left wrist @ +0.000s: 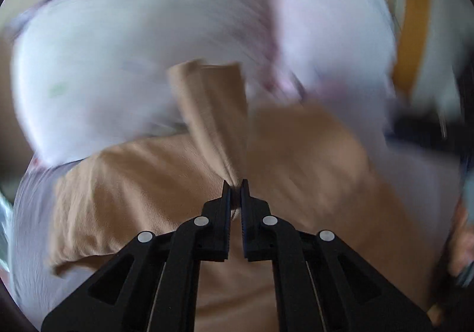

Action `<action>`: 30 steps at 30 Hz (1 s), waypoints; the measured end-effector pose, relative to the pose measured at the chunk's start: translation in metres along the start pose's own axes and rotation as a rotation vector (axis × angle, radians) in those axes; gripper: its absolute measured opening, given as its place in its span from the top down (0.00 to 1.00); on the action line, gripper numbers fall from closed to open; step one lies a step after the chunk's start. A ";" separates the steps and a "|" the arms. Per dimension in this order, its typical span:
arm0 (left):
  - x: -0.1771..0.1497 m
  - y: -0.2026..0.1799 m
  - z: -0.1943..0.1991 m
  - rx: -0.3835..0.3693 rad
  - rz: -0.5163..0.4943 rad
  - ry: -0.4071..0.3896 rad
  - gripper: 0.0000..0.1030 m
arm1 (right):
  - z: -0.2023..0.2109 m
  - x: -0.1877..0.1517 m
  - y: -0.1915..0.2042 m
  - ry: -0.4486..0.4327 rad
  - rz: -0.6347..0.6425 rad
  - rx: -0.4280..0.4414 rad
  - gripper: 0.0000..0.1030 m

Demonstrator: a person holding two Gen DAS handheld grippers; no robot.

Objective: Fold small clothes

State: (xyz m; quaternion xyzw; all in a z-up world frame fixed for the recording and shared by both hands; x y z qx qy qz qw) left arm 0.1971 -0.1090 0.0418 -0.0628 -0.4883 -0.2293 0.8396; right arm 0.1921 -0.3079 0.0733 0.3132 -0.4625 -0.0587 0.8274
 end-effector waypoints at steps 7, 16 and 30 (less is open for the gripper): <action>-0.032 -0.031 0.048 -0.067 -0.144 -0.045 0.47 | -0.013 0.007 -0.044 0.079 -0.076 -0.048 0.41; -0.027 0.139 0.091 0.299 0.216 -0.116 0.40 | -0.069 -0.024 -0.028 0.248 0.095 -0.141 0.72; -0.053 0.150 0.067 0.305 0.236 -0.052 0.39 | -0.025 0.011 -0.027 -0.050 0.290 -0.396 0.83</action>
Point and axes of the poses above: each gripper's, at about its wrist camera, not at the fingertips, and z roughly against the way its jaws point, y to its left, x to its top, the point moved 1 cm from there along -z, roughly the way its jaws point, and after that the axes turned 15 degrees about -y, right-handed, at the moved point
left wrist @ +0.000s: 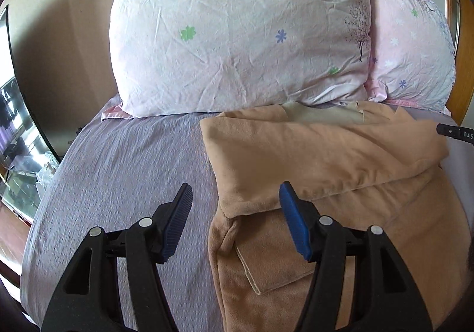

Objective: Fold small clothes

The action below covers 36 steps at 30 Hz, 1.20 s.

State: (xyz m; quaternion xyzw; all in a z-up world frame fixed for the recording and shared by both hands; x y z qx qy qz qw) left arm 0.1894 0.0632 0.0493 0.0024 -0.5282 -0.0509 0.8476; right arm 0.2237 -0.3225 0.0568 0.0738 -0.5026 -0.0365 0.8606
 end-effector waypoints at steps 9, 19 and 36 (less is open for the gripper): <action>-0.013 -0.027 -0.047 -0.075 -0.036 0.141 0.27 | -0.037 -0.028 0.013 0.186 -0.055 0.139 0.47; -0.035 0.023 0.052 -0.277 0.089 0.040 0.26 | 0.072 -0.039 -0.021 0.051 -0.164 0.480 0.22; -0.207 0.080 0.174 -0.610 0.397 0.206 0.25 | 0.208 -0.209 -0.111 0.324 -0.277 0.627 0.08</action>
Point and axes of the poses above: each gripper's, at about its wrist camera, not at the fingertips, and z roughly against the way its jaws point, y to its left, x to its top, the point moved 1 cm from there along -z, roughly the way its jaws point, and after that the axes turned 15 degrees about -y, right-handed, at the moved point
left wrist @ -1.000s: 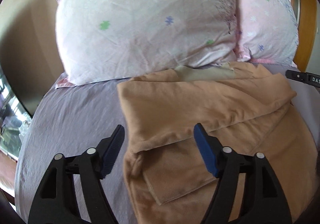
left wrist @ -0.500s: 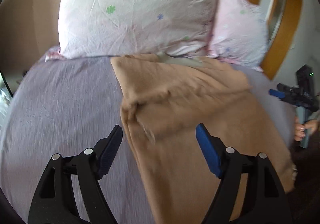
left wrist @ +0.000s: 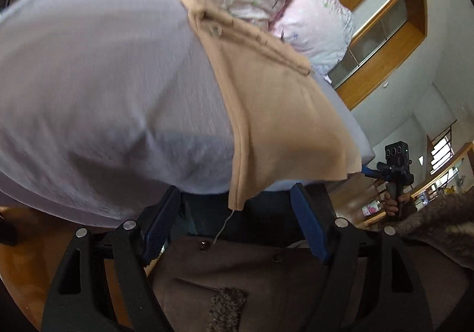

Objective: Fold small clothes

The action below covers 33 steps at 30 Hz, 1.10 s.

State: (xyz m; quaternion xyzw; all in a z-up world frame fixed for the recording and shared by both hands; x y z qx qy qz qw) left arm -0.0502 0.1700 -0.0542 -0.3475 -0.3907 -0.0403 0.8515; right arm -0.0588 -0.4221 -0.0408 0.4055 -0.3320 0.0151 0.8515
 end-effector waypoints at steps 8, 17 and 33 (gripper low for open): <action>-0.002 0.000 -0.050 -0.088 0.141 0.011 0.60 | -0.052 -0.005 -0.001 0.030 -0.041 0.207 0.80; 0.032 -0.016 -0.014 -0.242 0.258 -0.102 0.96 | -0.013 0.042 0.049 -0.170 0.087 0.367 0.97; 0.261 0.043 -0.165 -0.026 0.319 -0.311 0.96 | -0.189 0.301 0.027 -0.422 -0.056 0.070 0.97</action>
Point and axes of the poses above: each gripper's, at about its wrist camera, not at the fingertips, and z roughly against the way its jaws point, y to its left, x to its top, the point moved 1 cm from there along -z, roughly the way its jaws point, and after that the axes turned 15 degrees about -y, right-handed, at the moved point
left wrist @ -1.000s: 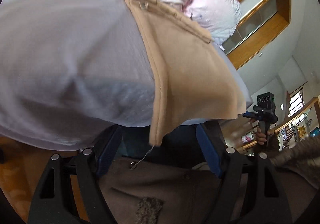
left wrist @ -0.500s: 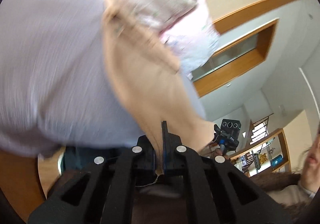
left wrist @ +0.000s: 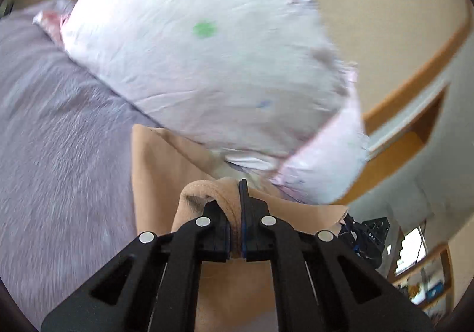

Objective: Fold small clothes

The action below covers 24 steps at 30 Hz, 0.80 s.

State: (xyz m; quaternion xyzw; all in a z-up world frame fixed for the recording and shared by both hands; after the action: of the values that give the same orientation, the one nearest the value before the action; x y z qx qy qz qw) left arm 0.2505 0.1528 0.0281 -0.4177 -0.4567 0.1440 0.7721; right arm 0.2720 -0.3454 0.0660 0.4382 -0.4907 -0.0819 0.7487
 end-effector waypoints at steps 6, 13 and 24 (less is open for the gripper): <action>0.003 0.038 -0.043 0.113 0.109 0.045 0.96 | -0.064 -0.013 -0.047 0.084 -0.041 -0.184 0.97; 0.007 0.057 -0.052 0.032 0.290 0.025 0.96 | -0.079 -0.009 -0.053 0.085 -0.075 -0.313 0.38; 0.003 0.017 0.021 0.180 0.080 0.047 0.22 | -0.033 -0.057 -0.029 0.227 0.022 -0.295 0.18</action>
State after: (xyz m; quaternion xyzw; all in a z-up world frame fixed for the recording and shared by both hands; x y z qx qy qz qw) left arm 0.2378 0.1759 0.0216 -0.3678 -0.4065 0.2053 0.8108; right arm 0.2790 -0.3123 0.0020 0.3248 -0.3904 -0.0947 0.8562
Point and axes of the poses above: each gripper's, at about its wrist camera, not at the fingertips, and z roughly against the way its jaws point, y to its left, x to its top, the point moved 1 cm from there along -z, roughly the way its jaws point, and after that the axes turned 15 degrees about -y, right-handed, at the moved point
